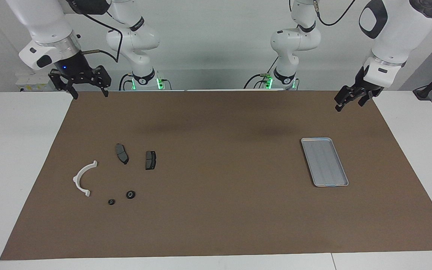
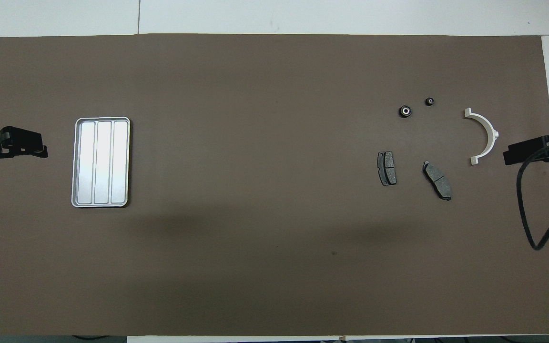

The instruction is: Pick bearing gear from pile to tray

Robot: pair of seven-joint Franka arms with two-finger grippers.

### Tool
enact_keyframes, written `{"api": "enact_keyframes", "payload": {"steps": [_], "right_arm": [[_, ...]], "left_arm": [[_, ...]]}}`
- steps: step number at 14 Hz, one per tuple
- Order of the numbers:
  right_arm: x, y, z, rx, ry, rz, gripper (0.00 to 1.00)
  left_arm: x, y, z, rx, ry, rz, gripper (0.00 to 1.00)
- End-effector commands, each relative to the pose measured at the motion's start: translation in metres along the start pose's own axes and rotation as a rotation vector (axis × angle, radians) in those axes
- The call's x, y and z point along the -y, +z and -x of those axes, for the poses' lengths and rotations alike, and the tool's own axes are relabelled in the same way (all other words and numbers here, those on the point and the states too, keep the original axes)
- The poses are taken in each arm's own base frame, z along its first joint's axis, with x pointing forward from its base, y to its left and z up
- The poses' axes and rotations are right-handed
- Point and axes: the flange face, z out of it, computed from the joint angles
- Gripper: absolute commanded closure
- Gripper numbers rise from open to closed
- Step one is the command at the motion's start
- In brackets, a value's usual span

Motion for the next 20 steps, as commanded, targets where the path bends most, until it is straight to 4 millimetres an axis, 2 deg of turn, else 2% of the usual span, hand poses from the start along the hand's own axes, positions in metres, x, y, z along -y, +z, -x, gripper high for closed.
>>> {"api": "enact_keyframes", "payload": {"steps": [1,12,17,20], "right_arm": [[0.0,-0.002,0.001,-0.001,0.002,0.014,0.0],[0.0,-0.008,0.005,-0.012,0.005,0.011,0.0],[-0.001,-0.037,0.023,-0.073,0.005,0.0,0.0],[-0.003,-0.046,0.028,-0.093,0.004,0.002,0.0]], "left_arm": [[0.002,-0.005,0.006,0.007,0.0,0.009,0.0],[0.002,-0.005,0.007,0.007,0.001,0.009,0.0],[0.002,-0.005,0.007,0.007,0.001,0.009,0.0],[0.002,-0.005,0.006,0.007,0.0,0.009,0.0]]}}
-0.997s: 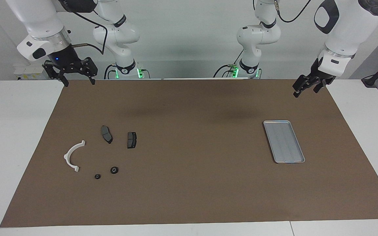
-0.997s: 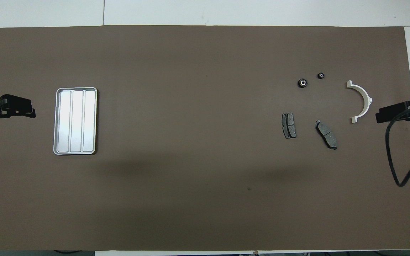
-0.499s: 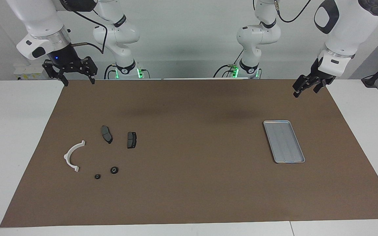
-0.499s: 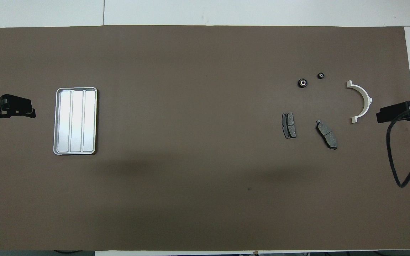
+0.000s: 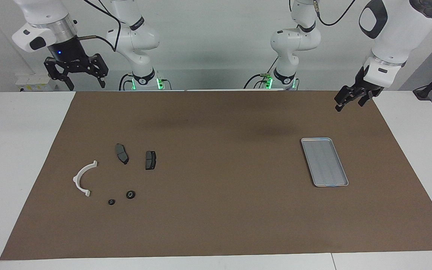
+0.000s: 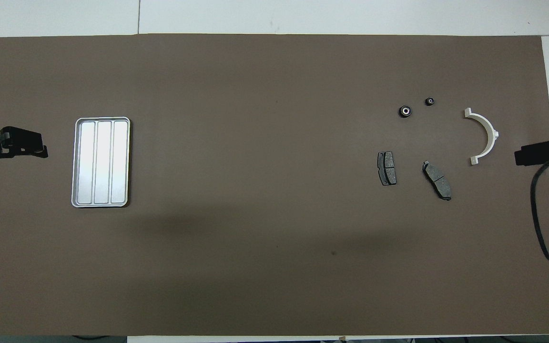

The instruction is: Pick bearing gear from pile to tray

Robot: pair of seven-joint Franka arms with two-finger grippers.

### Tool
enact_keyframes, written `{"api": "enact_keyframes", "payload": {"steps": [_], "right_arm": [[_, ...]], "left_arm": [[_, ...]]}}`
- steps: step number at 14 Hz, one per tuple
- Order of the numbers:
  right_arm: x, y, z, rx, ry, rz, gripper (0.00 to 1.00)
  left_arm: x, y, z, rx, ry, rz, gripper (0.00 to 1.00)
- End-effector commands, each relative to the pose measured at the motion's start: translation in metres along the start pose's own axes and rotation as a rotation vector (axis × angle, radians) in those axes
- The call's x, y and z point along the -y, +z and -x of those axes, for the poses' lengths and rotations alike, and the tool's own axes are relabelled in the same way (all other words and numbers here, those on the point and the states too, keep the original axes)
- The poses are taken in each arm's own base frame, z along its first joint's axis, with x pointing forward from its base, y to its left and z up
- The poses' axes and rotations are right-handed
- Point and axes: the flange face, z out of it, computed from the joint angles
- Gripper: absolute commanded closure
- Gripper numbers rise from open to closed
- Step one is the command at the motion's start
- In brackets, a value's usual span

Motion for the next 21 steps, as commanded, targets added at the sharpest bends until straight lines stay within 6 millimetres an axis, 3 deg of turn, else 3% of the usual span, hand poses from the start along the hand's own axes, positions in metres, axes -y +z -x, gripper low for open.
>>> {"api": "enact_keyframes", "payload": {"steps": [1,4,10,12,15,18,21], "right_arm": [[0.001,-0.006,0.004,-0.028,-0.022,0.001,0.0],[0.019,0.007,0.0,-0.036,-0.057,0.01,0.0],[0.019,0.03,-0.008,-0.002,-0.07,0.016,0.0],[0.009,0.04,-0.01,-0.004,-0.128,0.016,0.0],[-0.005,0.071,-0.015,-0.055,-0.182,0.025,0.0],[0.003,0.08,-0.013,-0.03,-0.14,0.018,0.0],[0.011,0.108,-0.015,0.009,-0.098,0.014,0.0]], "left_arm": [[0.002,-0.005,0.007,0.007,0.001,0.009,0.0],[0.002,-0.005,0.007,0.007,0.001,0.009,0.0],[0.002,-0.005,0.007,0.007,0.001,0.009,0.0],[0.002,-0.005,0.007,0.007,0.001,0.009,0.0],[0.002,-0.005,0.007,0.007,0.001,0.009,0.0],[0.002,-0.005,0.007,0.007,0.001,0.009,0.0],[0.002,-0.005,0.007,0.007,0.001,0.009,0.0]]}}
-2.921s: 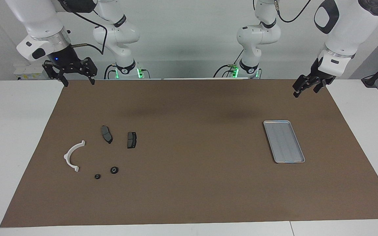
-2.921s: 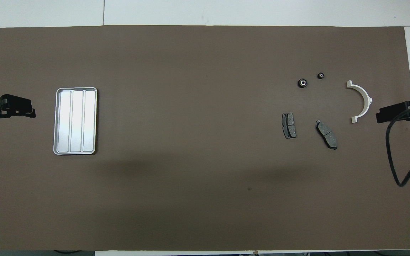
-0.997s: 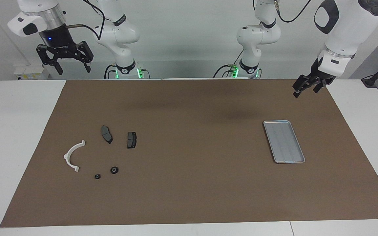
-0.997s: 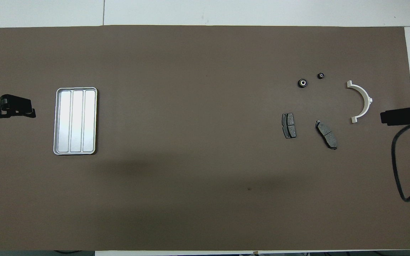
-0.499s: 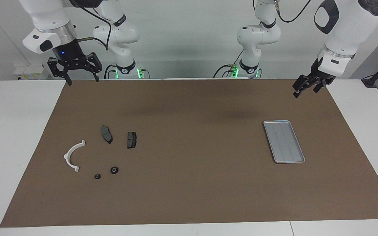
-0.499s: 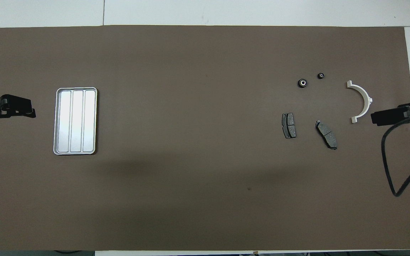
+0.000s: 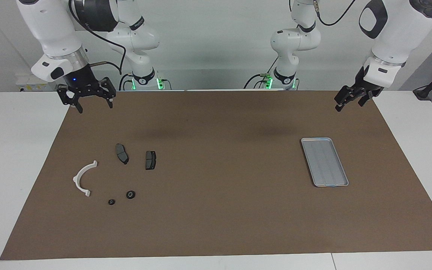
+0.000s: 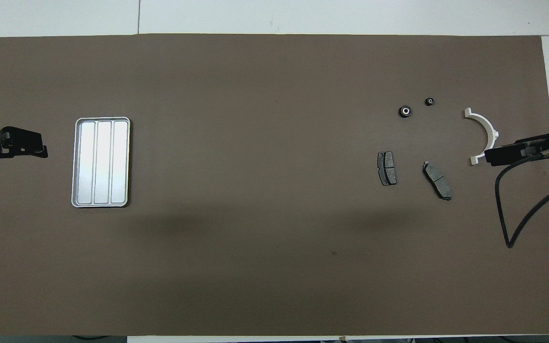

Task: Pick bearing gear from pile to tray
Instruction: 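Reach the right gripper toward the small black bearing rings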

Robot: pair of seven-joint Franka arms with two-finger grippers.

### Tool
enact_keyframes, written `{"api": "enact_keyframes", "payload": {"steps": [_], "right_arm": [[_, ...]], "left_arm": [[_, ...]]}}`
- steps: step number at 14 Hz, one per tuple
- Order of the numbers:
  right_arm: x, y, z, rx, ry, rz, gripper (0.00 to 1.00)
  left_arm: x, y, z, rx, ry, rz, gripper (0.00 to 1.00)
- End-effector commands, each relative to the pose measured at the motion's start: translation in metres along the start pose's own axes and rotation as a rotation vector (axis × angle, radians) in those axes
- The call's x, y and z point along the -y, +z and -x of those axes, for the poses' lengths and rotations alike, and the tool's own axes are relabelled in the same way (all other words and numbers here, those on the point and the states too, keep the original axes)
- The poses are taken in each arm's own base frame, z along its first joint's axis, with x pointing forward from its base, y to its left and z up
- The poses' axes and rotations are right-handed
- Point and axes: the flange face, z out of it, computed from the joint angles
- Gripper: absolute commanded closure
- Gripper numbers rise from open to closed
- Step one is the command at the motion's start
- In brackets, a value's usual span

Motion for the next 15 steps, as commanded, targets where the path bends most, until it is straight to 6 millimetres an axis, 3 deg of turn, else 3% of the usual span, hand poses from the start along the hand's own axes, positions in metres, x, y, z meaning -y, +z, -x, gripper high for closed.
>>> {"api": "enact_keyframes", "payload": {"steps": [1,3,8,10,15], "right_arm": [[0.008,0.029,-0.006,0.005,0.051,0.012,0.0],[0.02,0.054,-0.021,0.026,0.047,0.017,0.0],[0.012,0.15,-0.067,0.058,0.082,0.035,0.0],[-0.001,0.182,-0.09,0.085,0.106,0.044,0.0],[-0.006,0.255,-0.141,0.136,0.142,0.065,0.0]], "left_arm": [[0.002,-0.005,0.007,0.007,0.001,0.009,0.0],[0.002,-0.005,0.007,0.007,0.001,0.009,0.0],[0.002,-0.005,0.007,0.007,0.001,0.009,0.0],[0.002,-0.005,0.007,0.007,0.001,0.009,0.0],[0.002,-0.005,0.007,0.007,0.001,0.009,0.0]]}}
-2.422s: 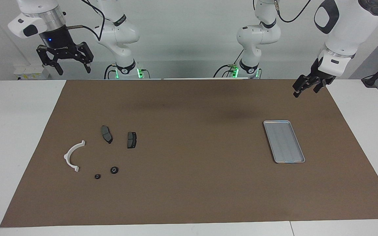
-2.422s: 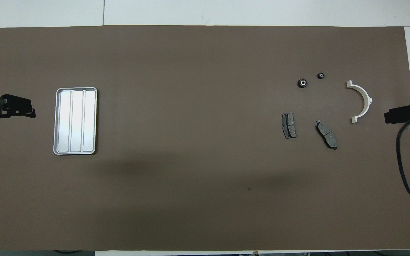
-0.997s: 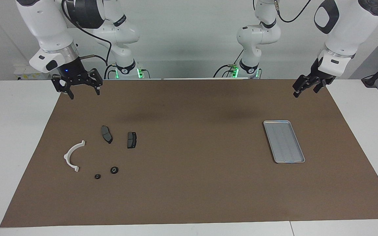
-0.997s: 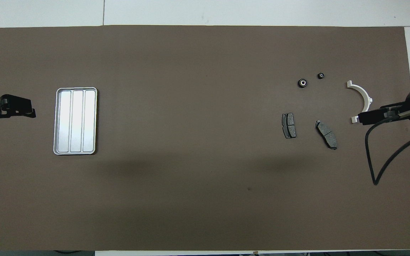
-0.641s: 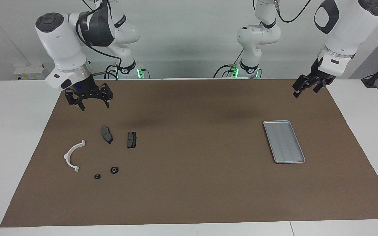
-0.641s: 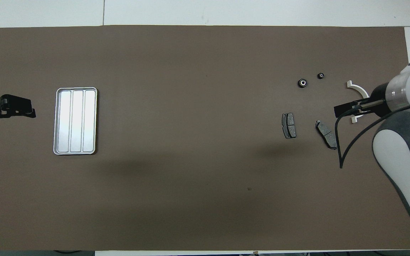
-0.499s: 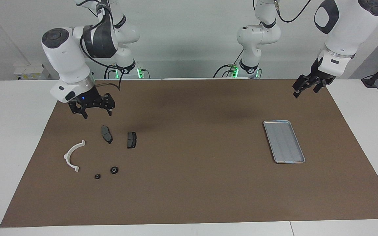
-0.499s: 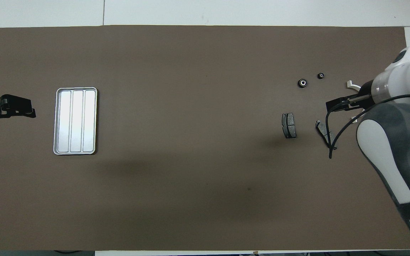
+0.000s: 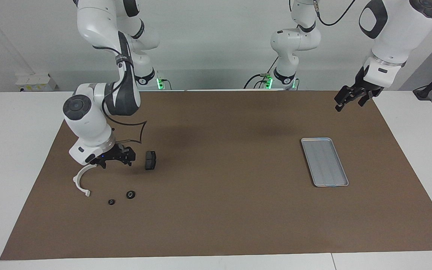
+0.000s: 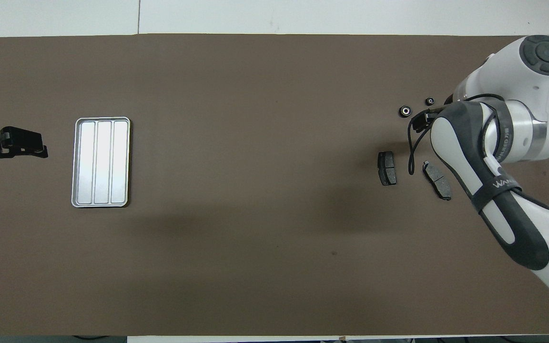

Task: Pick bearing gear from pile to tray
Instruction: 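Grasp one black bearing ring with the right gripper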

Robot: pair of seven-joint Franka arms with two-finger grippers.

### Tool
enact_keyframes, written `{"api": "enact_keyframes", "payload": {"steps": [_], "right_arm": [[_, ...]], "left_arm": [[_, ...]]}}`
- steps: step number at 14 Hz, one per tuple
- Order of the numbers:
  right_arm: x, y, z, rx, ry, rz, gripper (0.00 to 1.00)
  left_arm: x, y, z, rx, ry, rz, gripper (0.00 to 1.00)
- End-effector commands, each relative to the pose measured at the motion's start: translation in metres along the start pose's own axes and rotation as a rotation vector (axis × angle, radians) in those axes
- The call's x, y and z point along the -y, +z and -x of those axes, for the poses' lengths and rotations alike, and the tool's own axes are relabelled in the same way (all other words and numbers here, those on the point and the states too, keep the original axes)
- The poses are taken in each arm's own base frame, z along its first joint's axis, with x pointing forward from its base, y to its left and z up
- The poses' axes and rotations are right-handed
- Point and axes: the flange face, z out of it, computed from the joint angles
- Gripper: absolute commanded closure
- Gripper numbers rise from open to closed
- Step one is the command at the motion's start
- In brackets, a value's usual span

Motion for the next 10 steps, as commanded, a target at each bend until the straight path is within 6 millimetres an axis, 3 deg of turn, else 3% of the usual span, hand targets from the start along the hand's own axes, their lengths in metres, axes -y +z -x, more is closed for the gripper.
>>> {"api": "enact_keyframes", "payload": {"steps": [1,3,6,10], "right_arm": [[0.002,0.03,-0.04,0.016,0.042,0.023,0.0],[0.008,0.053,-0.047,0.03,0.069,0.034,0.0],[0.014,0.06,-0.065,0.021,0.117,0.037,0.0],[0.035,0.065,-0.068,0.018,0.186,0.044,0.0]], "left_arm": [[0.002,-0.005,0.007,0.007,0.001,0.009,0.0],[0.002,-0.005,0.007,0.007,0.001,0.009,0.0],[0.002,-0.005,0.007,0.007,0.001,0.009,0.0],[0.002,-0.005,0.007,0.007,0.001,0.009,0.0]]}}
